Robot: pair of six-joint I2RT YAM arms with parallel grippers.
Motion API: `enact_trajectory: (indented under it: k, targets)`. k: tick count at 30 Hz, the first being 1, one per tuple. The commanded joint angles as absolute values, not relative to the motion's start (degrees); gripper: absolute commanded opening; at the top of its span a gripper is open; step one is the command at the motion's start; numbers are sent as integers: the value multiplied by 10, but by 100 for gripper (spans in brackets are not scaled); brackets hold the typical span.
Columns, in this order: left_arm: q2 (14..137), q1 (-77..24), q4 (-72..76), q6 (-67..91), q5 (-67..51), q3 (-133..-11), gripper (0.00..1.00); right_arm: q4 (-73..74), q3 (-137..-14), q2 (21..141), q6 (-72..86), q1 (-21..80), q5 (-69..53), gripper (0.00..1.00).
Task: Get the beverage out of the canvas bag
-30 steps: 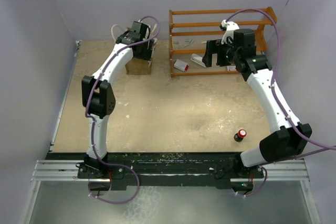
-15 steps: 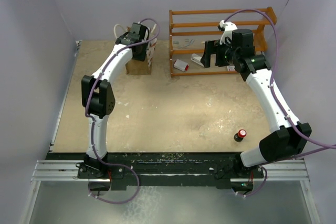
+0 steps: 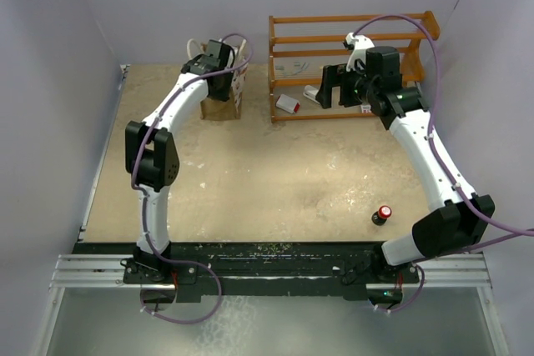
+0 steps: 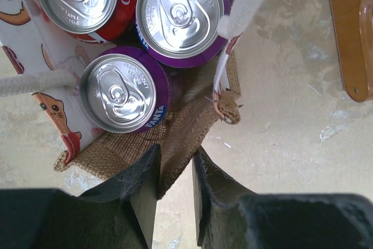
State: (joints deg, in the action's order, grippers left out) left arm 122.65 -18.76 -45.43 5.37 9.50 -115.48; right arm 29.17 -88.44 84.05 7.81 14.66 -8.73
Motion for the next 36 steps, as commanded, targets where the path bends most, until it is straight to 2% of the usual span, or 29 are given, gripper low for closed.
enact_trajectory:
  k: [1,11,20,30,36]
  targets:
    - [1184,-193,-500,78,36,-1107,29,265,-895,823,88,151,-110,100]
    - [1092,-213,-491,115,-14,-984,27,268,-866,790,99,151,-162,100]
    - [943,-291,-485,172,-1,-805,29,347,-854,749,120,151,-245,100]
    - [725,-359,-455,323,-60,-599,32,436,-781,622,158,151,-272,100]
    - [625,-388,-424,388,-123,-525,34,471,-741,558,170,151,-283,100]
